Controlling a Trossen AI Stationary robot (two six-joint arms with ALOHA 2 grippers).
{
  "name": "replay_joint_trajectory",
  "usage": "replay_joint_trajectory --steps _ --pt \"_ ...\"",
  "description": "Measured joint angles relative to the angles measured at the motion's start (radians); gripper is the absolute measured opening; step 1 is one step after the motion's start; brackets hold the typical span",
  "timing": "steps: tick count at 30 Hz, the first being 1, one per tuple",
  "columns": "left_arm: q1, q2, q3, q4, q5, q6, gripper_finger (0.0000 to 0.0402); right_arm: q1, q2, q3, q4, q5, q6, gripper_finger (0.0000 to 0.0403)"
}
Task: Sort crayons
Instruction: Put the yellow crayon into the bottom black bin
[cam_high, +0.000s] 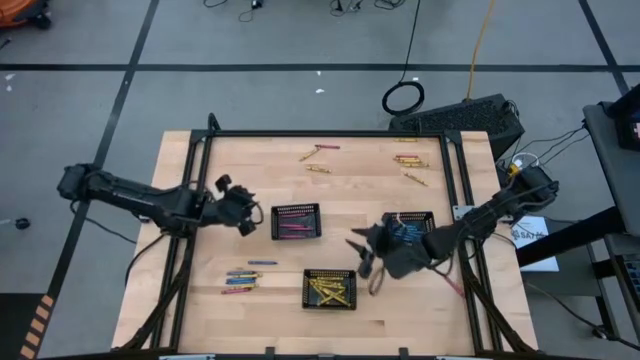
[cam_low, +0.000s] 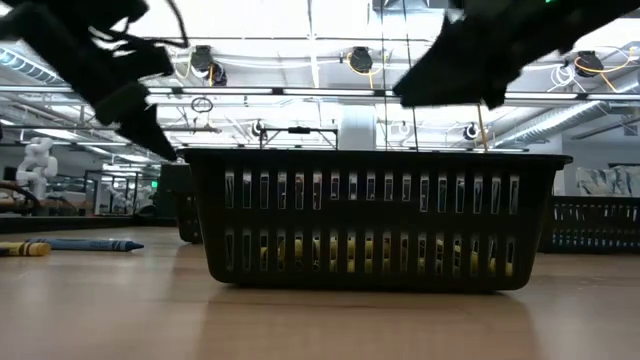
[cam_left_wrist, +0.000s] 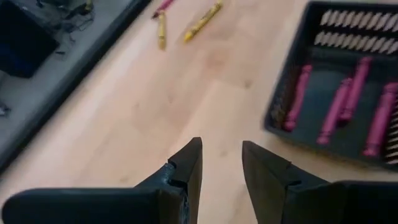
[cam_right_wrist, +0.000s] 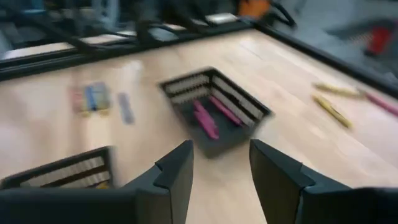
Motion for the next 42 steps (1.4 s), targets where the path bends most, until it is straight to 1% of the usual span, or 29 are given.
replay_joint_trajectory --steps 2,3,4,7,9,13,15,17,21,26,30,33,36,42 --pt "-0.033 -0.028 -0.053 0.053 0.001 -0.049 0.0114 -0.056 0.0 0.0 -0.033 -0.02 0.037 0.0141" --pt "-0.049 -0.035 -0.074 0.085 0.0 -0.063 0.0114 -0.093 0.0 0.0 -0.042 -0.057 0.042 0.0141" --pt "-0.065 -0.036 -0.09 0.12 0.0 -0.076 0.0114 -0.137 0.0 0.0 -0.049 -0.105 0.039 0.0141" --pt "-0.102 -0.036 -0.13 0.234 -0.01 -0.082 0.0114 -0.299 0.0 0.0 -0.041 -0.308 0.006 0.0141" --pt "-0.12 -0.031 -0.144 0.303 -0.022 -0.077 0.0114 -0.408 0.004 0.0 -0.035 -0.414 -0.033 0.0141" --pt "-0.145 -0.032 -0.147 0.353 -0.07 -0.075 0.0114 -0.597 0.032 0.001 -0.009 -0.59 -0.148 0.0141" --pt "-0.155 -0.031 -0.147 0.375 -0.094 -0.054 0.0114 -0.67 0.066 0.016 0.008 -0.686 -0.186 0.0141" --pt "-0.158 -0.031 -0.147 0.4 -0.103 -0.029 0.0114 -0.723 0.116 0.047 0.01 -0.745 -0.233 0.0142" --pt "-0.158 -0.031 -0.147 0.431 -0.106 -0.007 0.0114 -0.797 0.248 0.165 -0.018 -0.796 -0.325 0.0149" --pt "-0.161 -0.031 -0.147 0.437 -0.105 -0.007 0.0114 -0.876 0.432 0.394 -0.177 -0.885 -0.46 0.0164" --pt "-0.169 -0.031 -0.147 0.437 -0.105 -0.016 0.0114 -0.921 0.558 0.575 -0.33 -0.892 -0.554 0.0172" --pt "-0.175 -0.031 -0.147 0.433 -0.103 -0.03 0.0114 -0.937 0.624 0.675 -0.44 -0.895 -0.604 0.0172" --pt "-0.181 -0.031 -0.146 0.433 -0.1 -0.031 0.0114 -0.941 0.656 0.731 -0.525 -0.891 -0.637 0.0163" --pt "-0.182 -0.031 -0.146 0.428 -0.1 -0.031 0.0114 -0.947 0.654 0.741 -0.585 -0.893 -0.688 0.0121"
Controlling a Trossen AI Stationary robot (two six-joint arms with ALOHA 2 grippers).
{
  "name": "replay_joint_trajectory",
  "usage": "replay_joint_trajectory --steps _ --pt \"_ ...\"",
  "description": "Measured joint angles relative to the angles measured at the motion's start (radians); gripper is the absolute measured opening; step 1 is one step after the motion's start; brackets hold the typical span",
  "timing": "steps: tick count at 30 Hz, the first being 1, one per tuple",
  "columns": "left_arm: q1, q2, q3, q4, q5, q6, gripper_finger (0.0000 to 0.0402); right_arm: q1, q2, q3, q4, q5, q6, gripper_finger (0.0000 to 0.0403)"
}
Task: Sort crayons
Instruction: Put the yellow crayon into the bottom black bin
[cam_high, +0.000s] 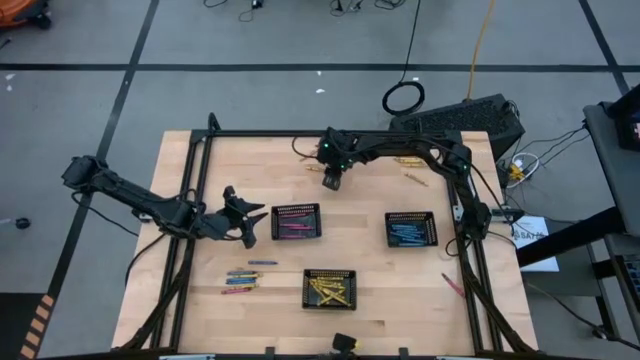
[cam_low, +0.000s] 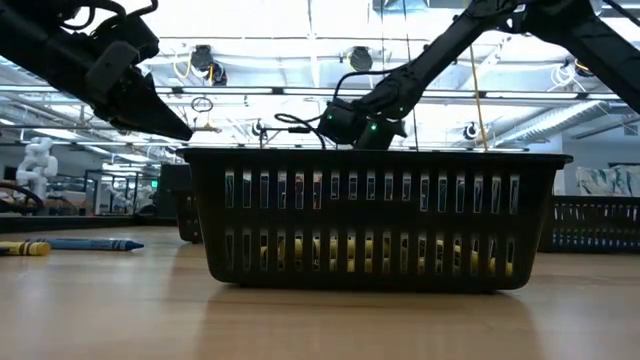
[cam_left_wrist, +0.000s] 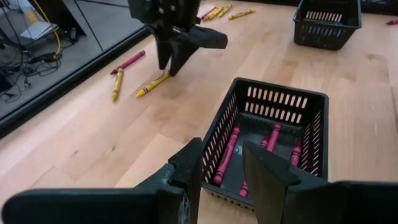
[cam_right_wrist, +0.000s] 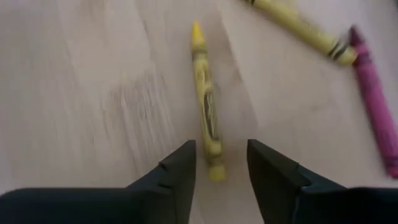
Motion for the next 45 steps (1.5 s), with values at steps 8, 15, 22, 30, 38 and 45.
replay_joint_trajectory --steps 8,15,22,30,38,45 --pt "0.0 0.0 0.0 0.0 0.002 -0.001 0.0114 -0.023 -0.001 0.0 -0.057 -0.007 -0.077 0.0057" --pt "0.0 0.0 0.0 -0.001 0.023 -0.003 0.0114 -0.04 -0.001 0.0 -0.078 -0.033 -0.121 0.0007" --pt "0.0 0.0 0.0 -0.008 0.023 -0.002 0.0114 0.003 -0.042 -0.004 -0.137 0.05 -0.123 0.0002" --pt "-0.001 0.0 0.001 -0.017 0.023 -0.002 0.0114 0.173 -0.191 -0.037 -0.262 0.143 -0.049 0.0001" --pt "-0.026 0.0 0.001 -0.016 0.022 -0.002 0.0114 0.487 -0.398 -0.164 -0.266 0.222 0.198 0.0" --pt "-0.038 0.0 0.001 -0.011 0.015 -0.002 0.0114 0.788 -0.415 -0.192 -0.138 0.225 0.487 0.0"
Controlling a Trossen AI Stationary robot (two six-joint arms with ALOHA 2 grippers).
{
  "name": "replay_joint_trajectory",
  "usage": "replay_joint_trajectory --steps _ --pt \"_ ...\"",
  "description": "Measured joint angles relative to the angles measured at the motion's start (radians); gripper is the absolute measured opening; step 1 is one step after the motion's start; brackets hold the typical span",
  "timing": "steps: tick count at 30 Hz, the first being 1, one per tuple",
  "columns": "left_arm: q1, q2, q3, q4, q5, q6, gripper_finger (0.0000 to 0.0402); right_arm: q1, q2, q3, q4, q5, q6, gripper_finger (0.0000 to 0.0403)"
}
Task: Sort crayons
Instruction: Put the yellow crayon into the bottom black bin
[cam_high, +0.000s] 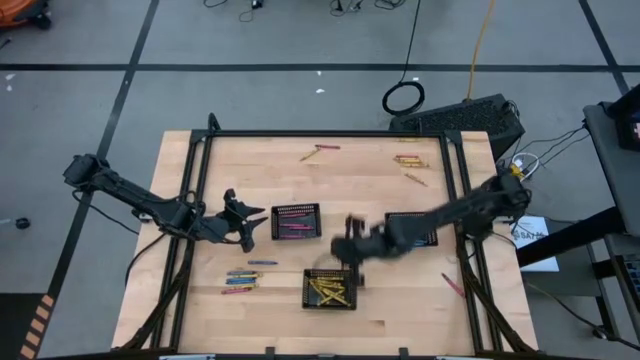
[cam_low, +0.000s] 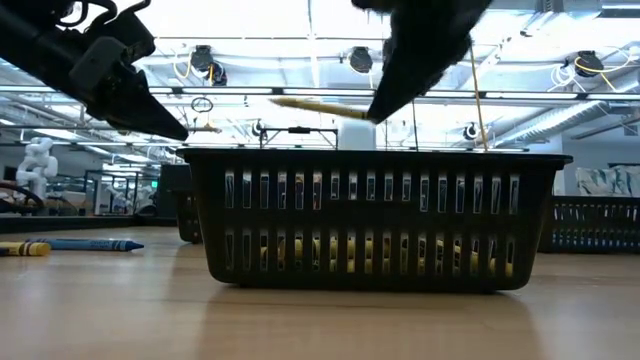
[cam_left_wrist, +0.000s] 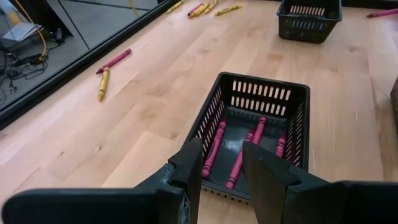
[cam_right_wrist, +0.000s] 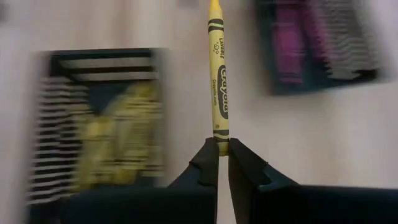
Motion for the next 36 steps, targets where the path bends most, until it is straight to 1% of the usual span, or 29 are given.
replay_joint_trajectory --steps 3,7,12,17,20,25,28,31,34,36 --pt "0.0 0.0 0.0 0.009 -0.007 0.0 0.0114 0.082 0.056 0.0 0.062 -0.057 0.071 0.0" --pt "0.0 0.0 0.0 0.011 -0.007 0.0 0.0114 0.134 0.142 -0.001 0.079 -0.147 0.157 0.0" --pt "0.0 0.0 0.0 0.01 -0.007 0.0 0.0114 0.143 0.21 -0.002 0.117 -0.17 0.219 0.0008" --pt "0.001 0.0 0.0 0.009 -0.007 0.0 0.0114 0.135 0.219 -0.001 0.146 -0.169 0.209 0.0024" --pt "0.001 0.0 0.0 0.009 -0.007 -0.001 0.0114 0.132 0.216 -0.001 0.145 -0.17 0.209 0.0044" --pt "0.001 0.0 0.0 0.009 -0.007 -0.001 0.0114 0.124 0.216 -0.001 0.144 -0.169 0.179 0.0098" --pt "0.0 0.0 0.0 0.009 -0.007 -0.002 0.0114 0.122 0.198 -0.001 0.149 -0.169 0.17 0.0121" --pt "0.0 0.0 0.0 0.009 -0.007 -0.002 0.0114 0.126 0.157 -0.001 0.183 -0.147 0.116 0.013" --pt "0.001 0.0 0.0 0.009 -0.007 -0.002 0.0114 0.145 0.099 -0.001 0.19 -0.057 0.049 0.013" --pt "0.001 0.0 0.0 0.009 -0.006 -0.002 0.0114 0.163 0.053 -0.001 0.187 0.023 0.004 0.0127"
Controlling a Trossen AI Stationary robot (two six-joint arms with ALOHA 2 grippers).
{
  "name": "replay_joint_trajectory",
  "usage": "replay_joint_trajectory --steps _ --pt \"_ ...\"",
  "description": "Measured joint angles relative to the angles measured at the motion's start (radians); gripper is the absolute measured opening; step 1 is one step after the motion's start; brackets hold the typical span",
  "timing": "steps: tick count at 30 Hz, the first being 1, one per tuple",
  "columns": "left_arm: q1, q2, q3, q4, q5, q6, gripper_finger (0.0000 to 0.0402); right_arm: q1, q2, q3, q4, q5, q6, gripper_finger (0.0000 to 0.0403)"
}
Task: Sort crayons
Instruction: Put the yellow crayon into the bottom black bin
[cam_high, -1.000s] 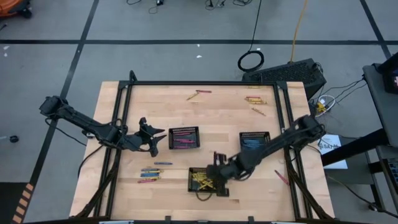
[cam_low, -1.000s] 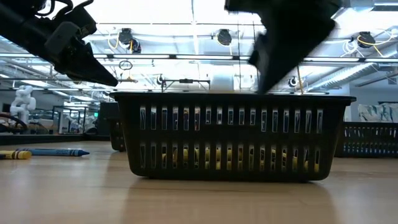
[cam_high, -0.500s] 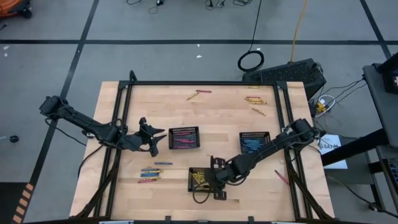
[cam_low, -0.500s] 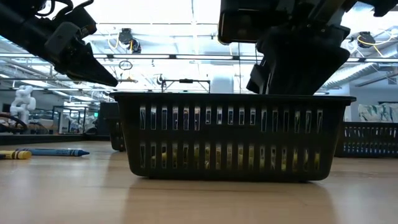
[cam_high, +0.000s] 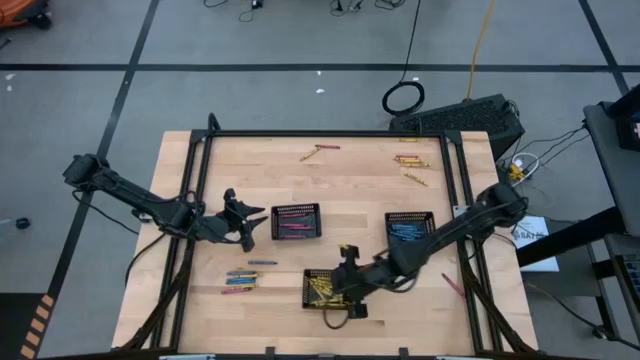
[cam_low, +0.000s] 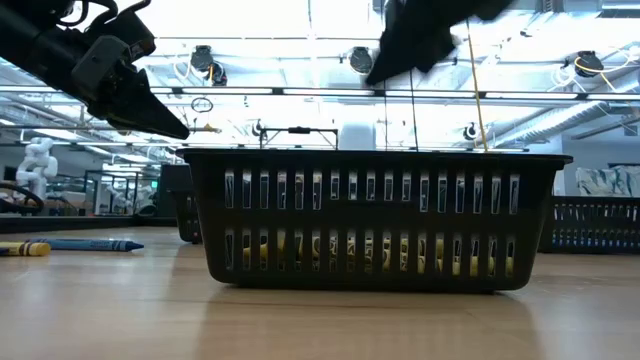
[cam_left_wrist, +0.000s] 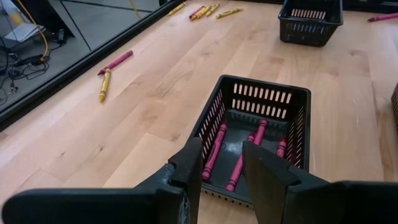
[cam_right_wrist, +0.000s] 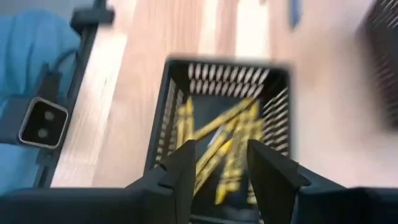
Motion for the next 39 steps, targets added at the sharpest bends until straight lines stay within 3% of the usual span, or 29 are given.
replay_joint_trajectory --steps 8,12,15,20,24,32,39 --pt "0.0 0.0 0.0 0.002 0.0 0.0 0.0114 0.085 -0.197 0.002 -0.113 0.443 -0.097 0.0107" --pt "0.0 0.0 0.0 0.003 0.0 -0.001 0.0114 0.077 -0.262 0.002 -0.38 0.647 0.053 0.0096" --pt "0.0 0.0 0.0 0.004 0.0 -0.001 0.0114 0.023 -0.295 0.002 -0.638 0.7 0.236 0.0089" --pt "0.0 0.0 0.0 0.004 0.0 -0.001 0.0114 -0.15 -0.308 -0.009 -1.029 0.698 0.49 0.0087" --pt "0.0 0.0 0.0 0.003 0.0 -0.001 0.0114 -0.342 -0.338 -0.094 -1.113 0.641 0.467 0.0092" --pt "0.0 0.0 0.0 0.003 0.0 0.0 0.0114 -0.804 -0.473 -0.397 -0.693 0.338 -0.003 0.0115" --pt "0.0 0.0 0.0 0.002 0.0 0.0 0.0114 -1.091 -0.434 -0.48 -0.447 0.092 -0.216 0.0128"
